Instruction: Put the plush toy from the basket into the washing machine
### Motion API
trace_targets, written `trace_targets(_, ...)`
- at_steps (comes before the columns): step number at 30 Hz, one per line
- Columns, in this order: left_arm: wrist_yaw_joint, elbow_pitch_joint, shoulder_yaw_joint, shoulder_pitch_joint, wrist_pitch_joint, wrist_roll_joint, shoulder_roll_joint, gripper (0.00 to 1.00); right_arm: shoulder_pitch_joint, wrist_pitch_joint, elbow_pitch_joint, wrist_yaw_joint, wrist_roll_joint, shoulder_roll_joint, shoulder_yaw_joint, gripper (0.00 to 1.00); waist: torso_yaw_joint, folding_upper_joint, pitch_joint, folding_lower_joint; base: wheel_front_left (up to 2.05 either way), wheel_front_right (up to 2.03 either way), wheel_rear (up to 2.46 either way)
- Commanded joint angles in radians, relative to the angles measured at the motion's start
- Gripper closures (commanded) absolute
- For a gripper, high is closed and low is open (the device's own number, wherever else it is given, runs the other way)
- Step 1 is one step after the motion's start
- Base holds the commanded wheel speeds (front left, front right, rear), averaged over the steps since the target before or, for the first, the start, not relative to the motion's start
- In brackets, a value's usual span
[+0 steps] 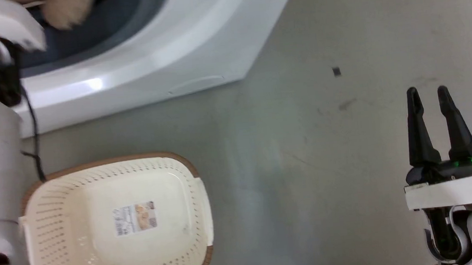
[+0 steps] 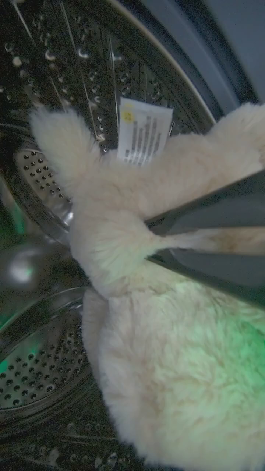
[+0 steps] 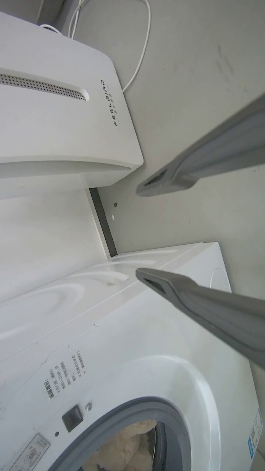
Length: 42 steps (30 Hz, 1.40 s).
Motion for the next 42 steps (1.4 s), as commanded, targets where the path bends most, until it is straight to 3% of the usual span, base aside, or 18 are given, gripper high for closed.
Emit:
trace_targets(1,0.005,-0.003,0.009,-0.042,-0.013,0.008,0.012,1.0,-0.019,-0.004,-0.006,-0.001,0.01,0.0,0.004,0.0,-0.053,0.0,0.063,-0.0001,0.0,0.0,0.0)
trace_targets(6,0.035,-0.047,0.05,-0.101,-0.013,0.017,0.042,1.0,-0.031,-0.004,-0.015,-0.001,0.024,0.0,0.021,0.0,-0.08,0.0,0.117,-0.0001,0.0,0.0,0.0)
trace_targets(14,0.031,-0.048,0.09,-0.139,-0.013,0.023,0.072,1.0,-0.04,-0.004,-0.017,-0.001,0.032,0.0,0.031,0.0,-0.091,0.0,0.147,-0.0001,0.0,0.0,0.0)
trace_targets(15,0.031,-0.042,0.095,-0.137,-0.013,0.021,0.07,0.16,-0.04,-0.004,-0.016,-0.001,0.031,0.0,0.031,0.0,-0.089,0.0,0.145,-0.0001,0.0,0.0,0.0)
trace_targets(16,0.026,-0.028,0.099,-0.134,-0.013,0.015,0.065,0.0,-0.039,-0.004,-0.015,-0.001,0.029,0.0,0.03,0.0,-0.085,0.0,0.141,-0.0001,0.0,0.0,0.0)
trace_targets(23,0.017,-0.025,0.125,-0.081,-0.013,0.011,0.043,0.0,-0.04,-0.004,-0.009,-0.001,0.011,0.0,0.024,0.0,-0.054,0.0,0.087,-0.0001,0.0,0.0,0.0)
trace_targets(32,-0.014,-0.08,0.164,0.13,-0.013,0.012,-0.017,0.0,0.0,-0.004,0.002,-0.001,-0.034,0.0,0.018,0.0,0.004,0.0,-0.054,-0.0001,0.0,0.0,0.0)
trace_targets(42,-0.006,-0.289,0.162,0.41,-0.013,0.074,-0.135,0.0,0.06,-0.004,0.006,-0.001,-0.107,0.0,-0.021,0.0,0.099,0.0,-0.209,-0.0001,0.0,0.0,0.0)
